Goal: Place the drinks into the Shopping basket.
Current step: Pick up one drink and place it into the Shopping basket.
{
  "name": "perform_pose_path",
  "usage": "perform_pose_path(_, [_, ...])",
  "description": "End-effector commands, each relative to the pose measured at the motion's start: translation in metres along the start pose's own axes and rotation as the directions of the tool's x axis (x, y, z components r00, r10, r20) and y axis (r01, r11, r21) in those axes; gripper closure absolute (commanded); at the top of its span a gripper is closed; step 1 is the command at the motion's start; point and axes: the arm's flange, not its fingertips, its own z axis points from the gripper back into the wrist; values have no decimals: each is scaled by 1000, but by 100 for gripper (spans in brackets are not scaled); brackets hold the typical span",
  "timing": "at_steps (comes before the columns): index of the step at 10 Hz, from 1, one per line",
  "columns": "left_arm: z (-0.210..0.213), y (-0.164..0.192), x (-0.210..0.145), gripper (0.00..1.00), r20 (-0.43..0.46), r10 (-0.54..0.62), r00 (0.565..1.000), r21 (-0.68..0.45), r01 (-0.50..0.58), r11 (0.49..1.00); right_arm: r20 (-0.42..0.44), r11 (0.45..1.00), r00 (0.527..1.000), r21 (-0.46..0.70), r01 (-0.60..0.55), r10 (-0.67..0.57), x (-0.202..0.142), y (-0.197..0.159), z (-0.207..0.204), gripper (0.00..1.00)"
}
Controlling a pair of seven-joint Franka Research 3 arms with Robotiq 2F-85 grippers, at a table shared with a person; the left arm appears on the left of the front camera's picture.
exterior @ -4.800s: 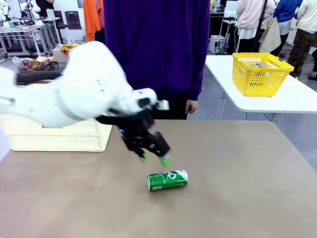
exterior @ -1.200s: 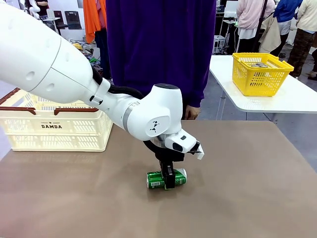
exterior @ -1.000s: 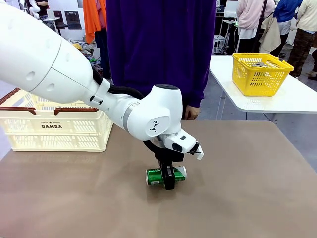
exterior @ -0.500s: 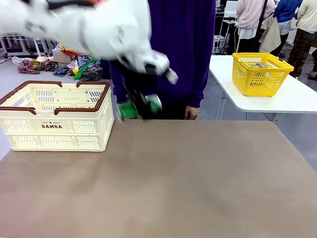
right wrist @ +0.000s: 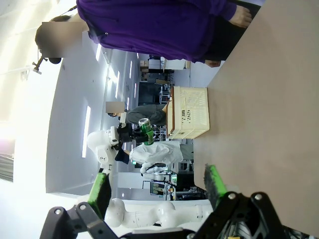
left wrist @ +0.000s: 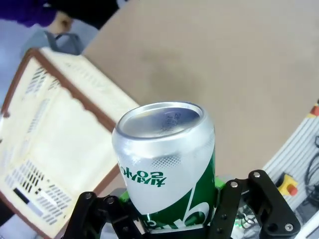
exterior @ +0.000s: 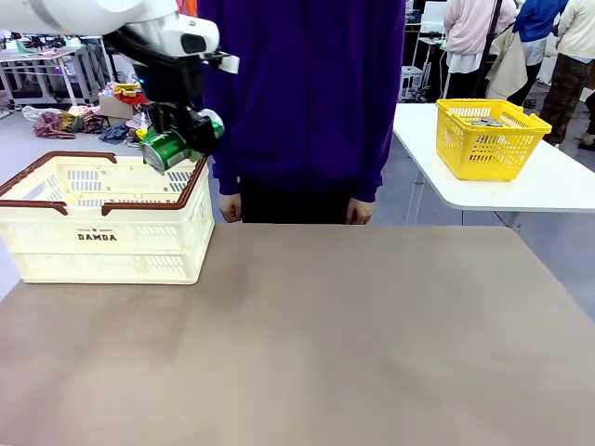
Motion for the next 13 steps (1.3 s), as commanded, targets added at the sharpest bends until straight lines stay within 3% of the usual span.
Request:
perform_pose_path(1, [1,-19,14,100,-15,-112,994,-19,112,994,-3,1000,1000,9,-9,9,0,2,1,0])
perform_pose_path(3, [-6,-18,8,100,-9,-53,999,-13,53,999,-3,1000,1000,9,-9,9,0,2,1,0])
perform_pose_path(5, [13,58,34,100,130,201,971,-71,-193,979,-3,1000,1000,9,-9,9,0,2,1,0])
perform_pose_path(8, [4,175,-6,100,180,540,822,-138,-523,841,-3,1000,1000,9,-9,9,0,2,1,0])
perform_pose_path(9, [-6,198,-24,100,194,606,771,-139,-590,795,-3,1000,1000,9,-9,9,0,2,1,0])
perform_pose_path(11, [-40,229,-52,100,193,643,741,-183,-617,766,-3,1000,1000,9,-9,9,0,2,1,0])
perform_pose_path(13, [-103,248,-77,100,94,721,687,-261,-682,683,-3,1000,1000,9,-9,9,0,2,1,0])
